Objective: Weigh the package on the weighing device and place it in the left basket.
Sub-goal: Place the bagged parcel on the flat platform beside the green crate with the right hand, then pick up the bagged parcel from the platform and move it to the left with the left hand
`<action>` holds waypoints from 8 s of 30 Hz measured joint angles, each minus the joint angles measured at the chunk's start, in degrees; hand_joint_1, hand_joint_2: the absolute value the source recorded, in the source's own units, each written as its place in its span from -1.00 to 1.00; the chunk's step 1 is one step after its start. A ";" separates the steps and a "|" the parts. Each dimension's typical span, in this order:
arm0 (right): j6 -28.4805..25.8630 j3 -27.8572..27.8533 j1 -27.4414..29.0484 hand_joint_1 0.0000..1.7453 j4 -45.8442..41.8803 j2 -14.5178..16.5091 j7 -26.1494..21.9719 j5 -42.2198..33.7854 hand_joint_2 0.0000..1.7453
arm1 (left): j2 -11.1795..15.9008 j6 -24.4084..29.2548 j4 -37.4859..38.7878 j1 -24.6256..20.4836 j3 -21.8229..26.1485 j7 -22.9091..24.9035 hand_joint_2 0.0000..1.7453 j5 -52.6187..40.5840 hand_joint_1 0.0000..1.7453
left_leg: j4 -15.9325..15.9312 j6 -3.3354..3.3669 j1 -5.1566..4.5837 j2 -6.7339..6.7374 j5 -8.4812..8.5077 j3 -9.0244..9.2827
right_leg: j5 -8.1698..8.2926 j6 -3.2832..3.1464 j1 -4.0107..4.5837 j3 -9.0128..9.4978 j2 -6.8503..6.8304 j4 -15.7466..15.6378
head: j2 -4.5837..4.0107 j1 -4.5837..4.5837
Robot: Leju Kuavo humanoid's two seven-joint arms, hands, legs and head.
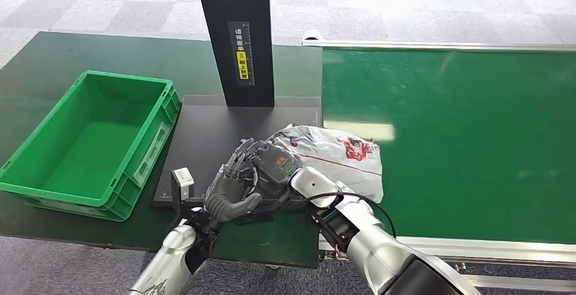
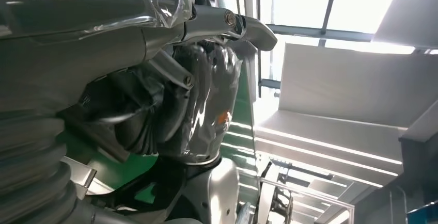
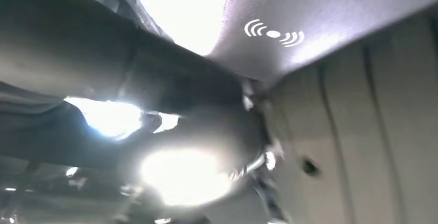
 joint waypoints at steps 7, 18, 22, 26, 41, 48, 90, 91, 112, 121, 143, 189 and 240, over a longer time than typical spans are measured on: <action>-13.64 -12.00 4.08 -1.00 -9.36 -2.47 -9.39 -7.20 -1.00 | -0.20 8.33 -2.81 -0.63 0.04 -1.87 1.00 -3.59 -1.00 | 0.00 0.05 0.02 -0.39 0.05 -0.14 | 0.00 0.01 -0.01 0.17 -0.33 0.00 | 0.00 -0.18; -15.84 -45.66 10.11 -1.00 -36.93 -1.83 -24.75 -8.38 -1.00 | 1.67 16.65 -5.02 2.39 4.54 -2.26 1.00 -6.48 -1.00 | 0.00 0.07 0.01 -0.25 0.12 -0.29 | 0.06 -0.01 0.02 -0.12 -0.30 -0.13 | 0.00 0.06; -15.84 -48.21 10.78 -1.00 -40.28 -1.54 -24.77 -8.77 -1.00 | 1.84 16.80 -5.04 2.64 4.97 -2.22 1.00 -6.79 -1.00 | 0.00 0.07 0.01 -0.18 0.12 -0.27 | 0.07 -0.02 0.02 -0.12 -0.25 -0.12 | 0.00 0.06; -15.84 -49.70 11.45 -1.00 -43.02 -1.45 -24.79 -9.23 -1.00 | 1.52 18.03 -5.60 3.66 5.42 -2.49 1.00 -6.89 -1.00 | 0.00 0.07 0.00 -0.15 0.12 -0.27 | 0.07 -0.02 0.02 -0.13 -0.25 -0.12 | 0.00 0.06; 9.20 -48.42 5.13 -1.00 -26.41 -8.97 5.15 -12.73 -1.00 | 1.78 23.54 -15.41 11.85 11.22 -3.21 1.00 -3.90 -1.00 | -0.01 0.08 0.00 -0.18 0.14 -0.26 | 0.14 0.00 0.01 -0.10 -0.20 -0.14 | 0.00 0.05; 22.45 -43.71 4.68 -1.00 -15.43 -12.22 8.22 -20.49 0.00 | 2.15 23.27 -17.69 12.50 13.85 -2.30 1.00 -3.98 -1.00 | -0.01 0.08 0.03 -0.25 0.14 -0.39 | 0.14 0.00 0.02 -0.21 -0.24 -0.13 | 0.00 0.06; 44.29 -28.45 2.70 1.00 -6.45 -13.31 -3.10 -31.22 1.00 | 1.69 17.88 -14.16 8.28 13.57 0.51 1.00 -2.19 -1.00 | -0.01 0.06 0.05 0.06 0.13 -0.23 | 0.16 -0.01 0.06 -0.20 0.05 -0.14 | 0.00 0.06; 43.87 -28.01 2.58 1.00 -6.43 -13.31 -2.68 -30.96 1.00 | 1.70 17.86 -14.16 8.29 13.59 0.51 1.00 -1.97 -1.00 | -0.01 0.06 0.05 0.05 0.13 -0.23 | 0.16 -0.01 0.06 -0.18 0.04 -0.14 | 0.00 0.06; 5.15 -25.94 4.33 1.00 -8.49 -11.83 0.20 -29.70 1.00 | 0.34 28.27 -25.20 15.98 21.57 -5.18 1.00 4.89 -1.00 | -0.01 0.06 0.05 0.03 0.12 -0.33 | 0.16 -0.01 0.05 -0.25 0.03 -0.12 | 0.00 0.05; -9.46 -29.86 2.42 1.00 -15.68 -10.46 -3.73 -26.03 1.00 | -2.84 32.69 -30.20 16.08 23.91 -6.68 1.00 3.26 -1.00 | -0.01 0.06 0.04 0.02 0.13 -0.34 | 0.18 -0.02 0.04 -0.26 0.00 -0.13 | 0.00 0.06; -2.88 -13.73 -9.05 1.00 -5.07 -2.52 -0.28 1.45 1.00 | -3.15 29.07 -22.98 10.58 17.31 -6.68 1.00 4.79 -1.00 | -0.01 0.04 0.06 0.00 0.17 -0.38 | 0.18 -0.03 0.05 -0.28 -0.04 -0.13 | 0.00 0.08; -5.37 -26.56 -6.19 -1.00 -4.02 -1.50 -14.32 -34.44 1.00 | -2.73 26.30 -21.73 10.05 17.24 -6.32 1.00 3.86 -1.00 | -0.01 0.02 0.10 0.00 0.16 -0.41 | 0.18 -0.04 0.11 -0.32 -0.03 -0.13 | 0.00 0.07; 27.62 -39.16 34.97 -1.00 -44.78 -12.86 -11.64 -63.37 1.00 | -3.59 22.69 4.15 -11.21 -8.12 29.70 1.00 -77.32 -1.00 | -0.01 0.06 0.10 -0.08 0.13 -0.44 | 0.23 0.02 0.11 -0.28 -0.13 -0.29 | 0.00 0.05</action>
